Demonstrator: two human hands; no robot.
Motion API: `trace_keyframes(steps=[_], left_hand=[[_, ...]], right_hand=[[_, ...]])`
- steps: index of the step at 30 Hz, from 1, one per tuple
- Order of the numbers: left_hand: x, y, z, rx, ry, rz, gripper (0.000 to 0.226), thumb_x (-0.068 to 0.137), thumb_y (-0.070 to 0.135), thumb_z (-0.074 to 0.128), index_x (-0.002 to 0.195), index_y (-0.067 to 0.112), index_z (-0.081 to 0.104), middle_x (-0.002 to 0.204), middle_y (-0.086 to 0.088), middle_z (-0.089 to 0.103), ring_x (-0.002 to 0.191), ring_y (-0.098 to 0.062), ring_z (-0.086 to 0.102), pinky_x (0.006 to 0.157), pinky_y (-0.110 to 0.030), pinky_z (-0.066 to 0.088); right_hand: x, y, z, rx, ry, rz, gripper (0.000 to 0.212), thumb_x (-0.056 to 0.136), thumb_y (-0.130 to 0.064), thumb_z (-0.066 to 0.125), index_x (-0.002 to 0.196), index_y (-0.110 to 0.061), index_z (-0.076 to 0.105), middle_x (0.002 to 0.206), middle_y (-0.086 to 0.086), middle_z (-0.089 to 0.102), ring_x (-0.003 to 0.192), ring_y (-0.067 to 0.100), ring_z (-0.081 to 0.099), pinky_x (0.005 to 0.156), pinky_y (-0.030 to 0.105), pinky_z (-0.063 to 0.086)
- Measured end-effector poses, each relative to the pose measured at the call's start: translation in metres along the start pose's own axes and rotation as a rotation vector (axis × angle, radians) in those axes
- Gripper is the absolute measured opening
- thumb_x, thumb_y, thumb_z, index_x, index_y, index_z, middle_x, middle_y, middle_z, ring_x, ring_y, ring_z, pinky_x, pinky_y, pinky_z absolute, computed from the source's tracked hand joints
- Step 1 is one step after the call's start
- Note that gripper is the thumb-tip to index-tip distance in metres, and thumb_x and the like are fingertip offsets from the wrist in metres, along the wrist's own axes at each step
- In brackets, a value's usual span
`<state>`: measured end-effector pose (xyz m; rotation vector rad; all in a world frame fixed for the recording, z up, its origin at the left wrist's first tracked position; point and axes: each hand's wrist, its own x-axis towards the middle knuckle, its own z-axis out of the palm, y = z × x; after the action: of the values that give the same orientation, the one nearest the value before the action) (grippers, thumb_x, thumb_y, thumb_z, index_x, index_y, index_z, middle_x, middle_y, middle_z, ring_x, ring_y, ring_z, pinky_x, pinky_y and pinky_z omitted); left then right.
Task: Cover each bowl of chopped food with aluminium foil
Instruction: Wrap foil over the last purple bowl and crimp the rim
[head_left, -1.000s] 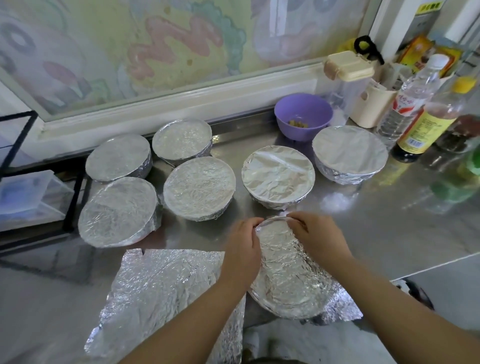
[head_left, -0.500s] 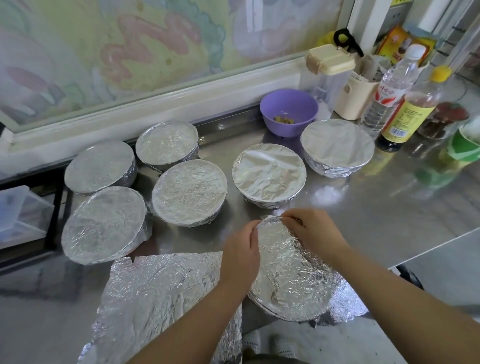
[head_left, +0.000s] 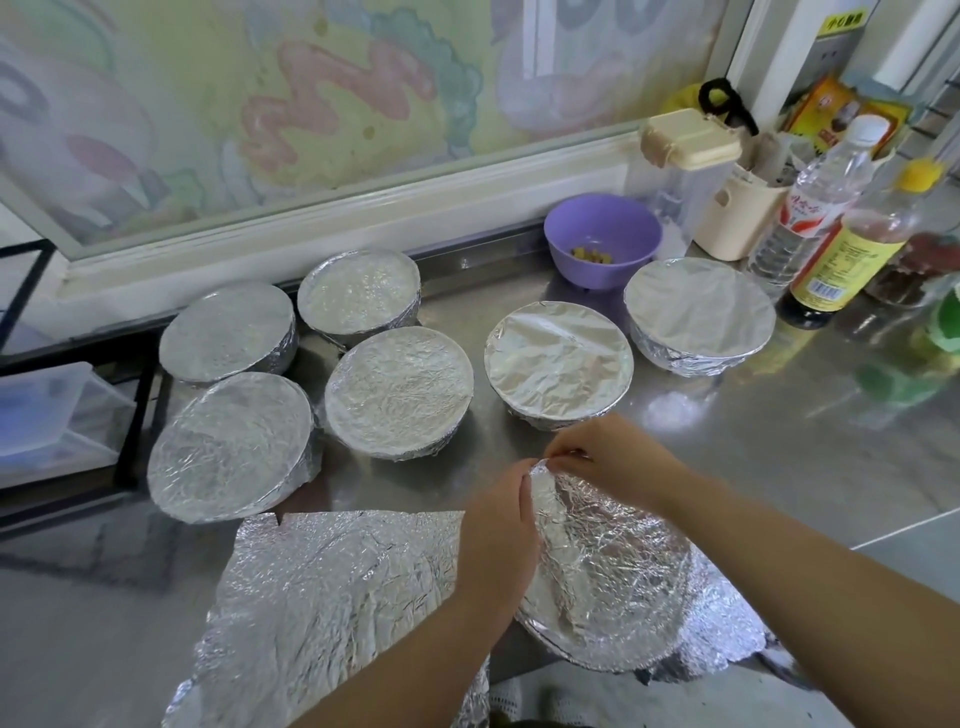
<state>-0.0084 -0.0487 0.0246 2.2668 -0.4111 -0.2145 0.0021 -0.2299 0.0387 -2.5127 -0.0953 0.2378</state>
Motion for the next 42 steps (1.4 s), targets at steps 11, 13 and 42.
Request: trace_keyframes(steps=[11, 13, 42], left_hand=[[-0.004, 0.004, 0.001, -0.120, 0.103, -0.110, 0.034, 0.108, 0.020, 0.036, 0.130, 0.023, 0.061, 0.109, 0.010, 0.066, 0.097, 0.000, 0.058, 0.079, -0.002, 0.038], [-0.007, 0.006, -0.001, -0.219, 0.133, -0.194, 0.028, 0.107, 0.018, 0.038, 0.125, 0.027, 0.058, 0.111, 0.010, 0.064, 0.095, 0.006, 0.057, 0.080, -0.006, 0.043], [-0.014, 0.011, 0.012, -0.300, 0.136, -0.218, 0.027, 0.104, 0.017, 0.044, 0.126, 0.028, 0.056, 0.115, 0.018, 0.059, 0.107, 0.006, 0.054, 0.095, -0.020, 0.046]], right_hand=[[-0.009, -0.006, 0.001, -0.012, 0.162, 0.084, 0.026, 0.095, -0.040, 0.067, 0.120, -0.037, 0.072, 0.109, -0.016, 0.074, 0.100, 0.008, 0.066, 0.086, 0.036, 0.054], [-0.019, -0.008, 0.005, -0.060, 0.259, 0.160, 0.033, 0.099, -0.038, 0.062, 0.132, -0.035, 0.065, 0.123, -0.011, 0.070, 0.112, 0.014, 0.064, 0.091, 0.038, 0.054], [-0.031, 0.009, -0.001, 0.030, 0.432, 0.250, 0.023, 0.097, -0.030, 0.066, 0.118, -0.027, 0.075, 0.114, -0.005, 0.074, 0.103, 0.019, 0.067, 0.081, 0.032, 0.052]])
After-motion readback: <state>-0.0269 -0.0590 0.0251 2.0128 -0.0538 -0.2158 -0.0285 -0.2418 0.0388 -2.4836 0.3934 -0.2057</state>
